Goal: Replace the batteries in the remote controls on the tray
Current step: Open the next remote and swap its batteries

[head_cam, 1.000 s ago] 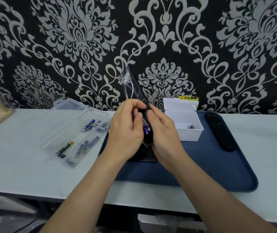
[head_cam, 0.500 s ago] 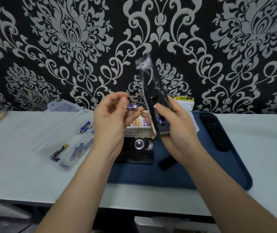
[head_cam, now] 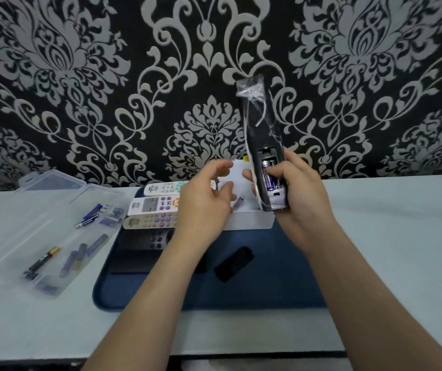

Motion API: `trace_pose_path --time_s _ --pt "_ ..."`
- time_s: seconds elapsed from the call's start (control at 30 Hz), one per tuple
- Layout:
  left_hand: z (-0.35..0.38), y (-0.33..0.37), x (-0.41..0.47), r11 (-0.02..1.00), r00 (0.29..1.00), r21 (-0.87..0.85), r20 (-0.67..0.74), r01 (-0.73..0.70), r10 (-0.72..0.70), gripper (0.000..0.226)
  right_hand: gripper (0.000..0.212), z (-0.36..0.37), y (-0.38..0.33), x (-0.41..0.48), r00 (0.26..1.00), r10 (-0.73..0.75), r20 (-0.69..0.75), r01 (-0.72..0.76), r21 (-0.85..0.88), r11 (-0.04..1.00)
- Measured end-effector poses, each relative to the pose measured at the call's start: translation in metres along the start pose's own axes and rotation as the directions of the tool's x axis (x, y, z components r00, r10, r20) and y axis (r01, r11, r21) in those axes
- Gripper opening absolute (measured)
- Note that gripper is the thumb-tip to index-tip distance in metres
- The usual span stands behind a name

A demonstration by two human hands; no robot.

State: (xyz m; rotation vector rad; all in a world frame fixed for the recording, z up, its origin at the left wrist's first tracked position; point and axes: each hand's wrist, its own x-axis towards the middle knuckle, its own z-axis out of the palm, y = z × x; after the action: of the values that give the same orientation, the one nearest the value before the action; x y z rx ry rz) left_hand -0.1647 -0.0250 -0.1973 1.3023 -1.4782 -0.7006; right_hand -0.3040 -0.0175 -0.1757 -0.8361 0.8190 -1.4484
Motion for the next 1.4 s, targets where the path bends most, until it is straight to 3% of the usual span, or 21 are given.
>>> trace_pose_path --time_s 0.13,0.3,0.43,0.6,0.97,1.17,1.27,1.4 --pt "-0.011 0.013 -0.003 0.976 0.994 -0.216 -0.105 0.019 -0.042 0.016 0.036 0.004 0.003 -0.001 0.996 0.061 0.071 -0.062 0.002 0.998" --pt "-0.018 0.022 -0.008 0.910 0.991 -0.394 0.076 0.131 -0.109 0.015 0.037 0.015 0.005 -0.007 0.984 0.036 0.176 -0.036 -0.003 0.999" --pt "-0.023 0.017 -0.011 0.911 0.988 -0.388 0.112 0.140 -0.104 0.024 0.037 0.017 0.009 -0.007 0.976 0.036 0.217 -0.013 -0.107 0.994" --pt "-0.026 0.013 -0.011 0.952 0.999 -0.306 -0.035 0.007 -0.019 0.031 0.027 0.015 0.010 -0.004 0.967 0.172 0.188 -0.097 -0.353 0.931" --pt "-0.026 0.004 -0.015 0.986 0.989 -0.106 -0.086 -0.131 0.123 0.046 0.034 0.024 0.018 -0.003 0.941 0.325 0.098 -0.310 -0.147 0.939" --pt "-0.022 0.010 -0.017 0.985 0.981 -0.046 -0.109 -0.165 0.160 0.043 0.063 0.029 0.027 -0.005 0.937 0.331 0.112 -0.327 -0.050 0.944" --pt "-0.025 0.011 -0.014 0.984 0.987 -0.132 -0.123 -0.122 0.106 0.036 0.046 0.027 0.020 -0.005 0.944 0.302 0.133 -0.293 -0.083 0.952" --pt "-0.026 0.013 -0.015 0.950 0.988 -0.306 -0.155 -0.059 0.012 0.038 0.032 0.022 0.012 -0.005 0.929 0.247 0.275 -0.212 -0.152 0.965"
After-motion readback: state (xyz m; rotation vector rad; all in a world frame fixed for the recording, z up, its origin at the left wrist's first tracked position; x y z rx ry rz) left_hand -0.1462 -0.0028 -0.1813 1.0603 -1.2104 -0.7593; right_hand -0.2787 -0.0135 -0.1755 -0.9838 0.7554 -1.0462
